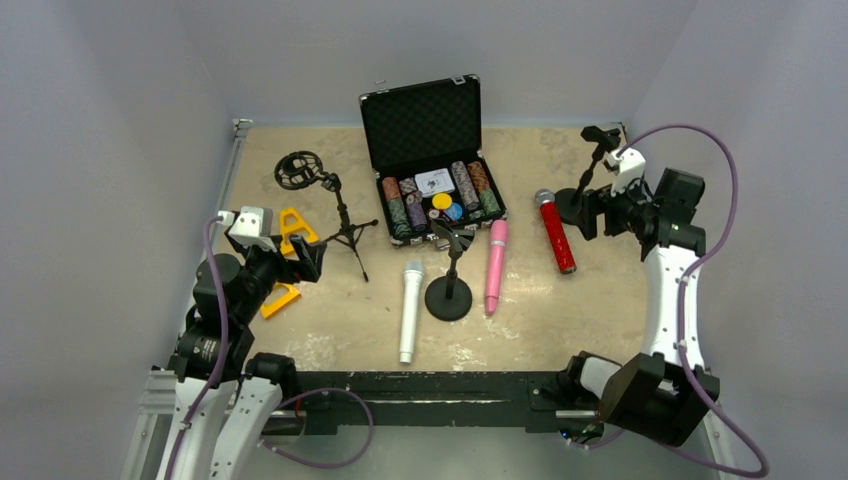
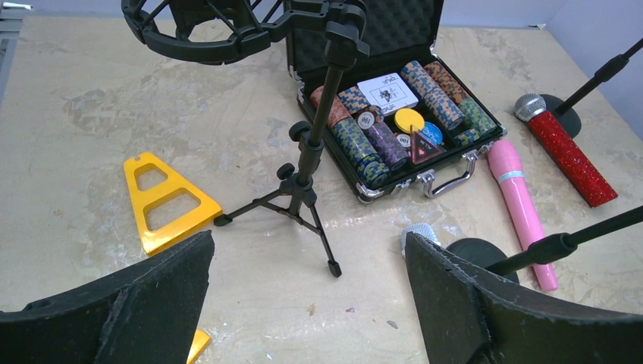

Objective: Attach the microphones to the stand

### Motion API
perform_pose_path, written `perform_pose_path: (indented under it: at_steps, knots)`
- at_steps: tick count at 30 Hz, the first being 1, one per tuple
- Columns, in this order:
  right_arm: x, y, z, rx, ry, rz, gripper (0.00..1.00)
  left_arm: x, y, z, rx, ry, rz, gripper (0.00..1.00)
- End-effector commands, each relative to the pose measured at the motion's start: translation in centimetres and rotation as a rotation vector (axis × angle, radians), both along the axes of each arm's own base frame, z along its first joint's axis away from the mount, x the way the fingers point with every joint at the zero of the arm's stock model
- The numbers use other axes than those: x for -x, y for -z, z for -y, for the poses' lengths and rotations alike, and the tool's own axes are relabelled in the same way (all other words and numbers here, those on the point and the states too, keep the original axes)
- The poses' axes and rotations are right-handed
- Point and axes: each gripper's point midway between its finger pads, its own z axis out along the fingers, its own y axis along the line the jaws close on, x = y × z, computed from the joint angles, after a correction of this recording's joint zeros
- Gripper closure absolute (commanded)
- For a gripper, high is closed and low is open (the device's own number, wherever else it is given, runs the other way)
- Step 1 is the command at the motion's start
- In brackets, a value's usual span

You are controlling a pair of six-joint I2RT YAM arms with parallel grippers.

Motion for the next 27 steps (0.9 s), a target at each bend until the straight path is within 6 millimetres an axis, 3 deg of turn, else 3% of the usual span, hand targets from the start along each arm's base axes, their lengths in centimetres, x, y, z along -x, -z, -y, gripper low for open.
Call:
perform_pose_path:
  at_steps: [1, 7, 12, 22, 27]
  knots:
    - [-0.1, 6.4, 0.5, 0.161, 0.003, -0.147, 0.18, 0.4, -2.4, 0.3, 0.026, 0.017, 0.06, 0.0]
    - [-1.3, 9.4, -0.4, 0.225, -0.01, -0.225, 0.21, 0.3, -2.3, 0.3, 0.023, 0.017, 0.055, 0.0]
    - [-1.2, 11.6, -1.1, 0.24, -0.025, -0.291, 0.23, 0.3, -2.3, 0.3, 0.023, 0.019, 0.055, 0.0]
    - [-0.8, 12.3, -1.6, 0.208, -0.036, -0.341, 0.22, 0.4, -2.4, 0.6, 0.028, 0.032, 0.056, 0.0]
    - [-0.2, 11.5, -3.3, 0.138, -0.099, -0.346, 0.23, 0.8, -2.6, 2.3, 0.075, 0.124, 0.057, 0.0]
